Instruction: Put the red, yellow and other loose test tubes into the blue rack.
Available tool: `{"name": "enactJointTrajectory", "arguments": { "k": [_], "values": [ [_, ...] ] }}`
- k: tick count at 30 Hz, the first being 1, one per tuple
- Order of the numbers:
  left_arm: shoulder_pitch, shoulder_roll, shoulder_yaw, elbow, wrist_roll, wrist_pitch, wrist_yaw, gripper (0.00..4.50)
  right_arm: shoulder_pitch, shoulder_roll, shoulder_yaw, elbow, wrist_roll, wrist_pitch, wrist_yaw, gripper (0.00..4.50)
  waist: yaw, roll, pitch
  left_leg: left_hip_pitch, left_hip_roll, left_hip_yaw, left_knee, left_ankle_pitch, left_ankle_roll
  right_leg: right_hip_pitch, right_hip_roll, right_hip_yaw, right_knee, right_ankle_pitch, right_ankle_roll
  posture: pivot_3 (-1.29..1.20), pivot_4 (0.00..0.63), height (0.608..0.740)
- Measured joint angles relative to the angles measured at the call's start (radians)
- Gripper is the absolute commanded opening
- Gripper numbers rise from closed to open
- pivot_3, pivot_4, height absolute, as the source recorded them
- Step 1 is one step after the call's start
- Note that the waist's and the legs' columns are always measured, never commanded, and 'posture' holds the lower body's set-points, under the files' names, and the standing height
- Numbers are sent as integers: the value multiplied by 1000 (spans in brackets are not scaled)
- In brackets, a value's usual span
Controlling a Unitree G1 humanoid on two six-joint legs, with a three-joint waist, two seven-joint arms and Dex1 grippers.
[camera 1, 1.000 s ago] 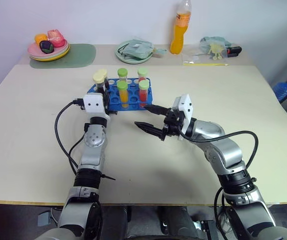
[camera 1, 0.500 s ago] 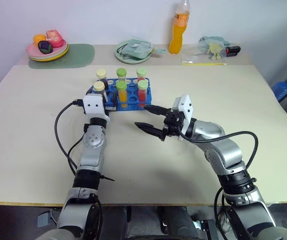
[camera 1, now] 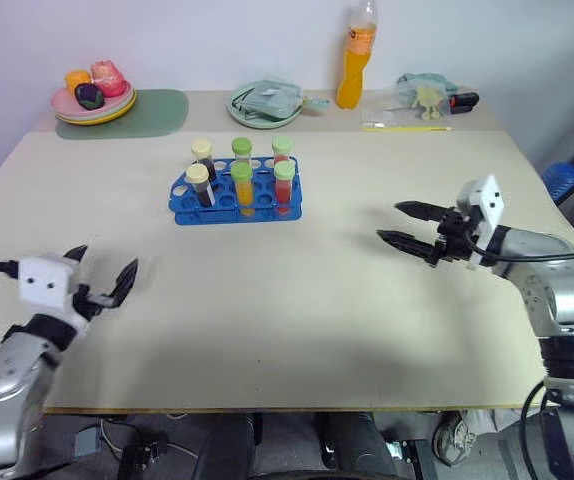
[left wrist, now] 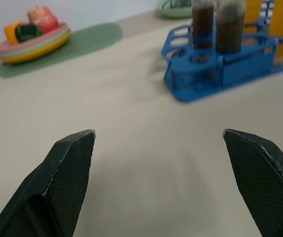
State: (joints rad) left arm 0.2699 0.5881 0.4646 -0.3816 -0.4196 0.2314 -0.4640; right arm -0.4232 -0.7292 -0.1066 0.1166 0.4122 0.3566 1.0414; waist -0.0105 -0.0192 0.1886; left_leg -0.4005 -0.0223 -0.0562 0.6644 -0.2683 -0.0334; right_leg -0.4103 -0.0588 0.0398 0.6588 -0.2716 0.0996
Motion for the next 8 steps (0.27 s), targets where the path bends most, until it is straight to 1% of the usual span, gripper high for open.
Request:
{"name": "enactJointTrajectory", "arguments": {
  "k": [1,3,8],
  "values": [
    [19,6,2,-25,-6,6,-18,4280,2,0,0,27,-4,-14,14,3688,-1,1,0,5,0,0,-1,0,1,6,0,0,-2,-1,-1,0,150,729],
    [41,9,7,-49,-10,19,-34,4280,2,0,0,54,-10,-33,24,3688,-2,1,1,9,1,1,-3,-1,1,9,0,0,-4,-1,-1,0,150,729],
    [62,4,21,-56,-16,26,-46,4280,2,5,3,74,-19,-47,25,3688,-3,1,1,8,1,1,-3,-1,2,9,0,0,-6,1,2,0,150,729]
  ]
}}
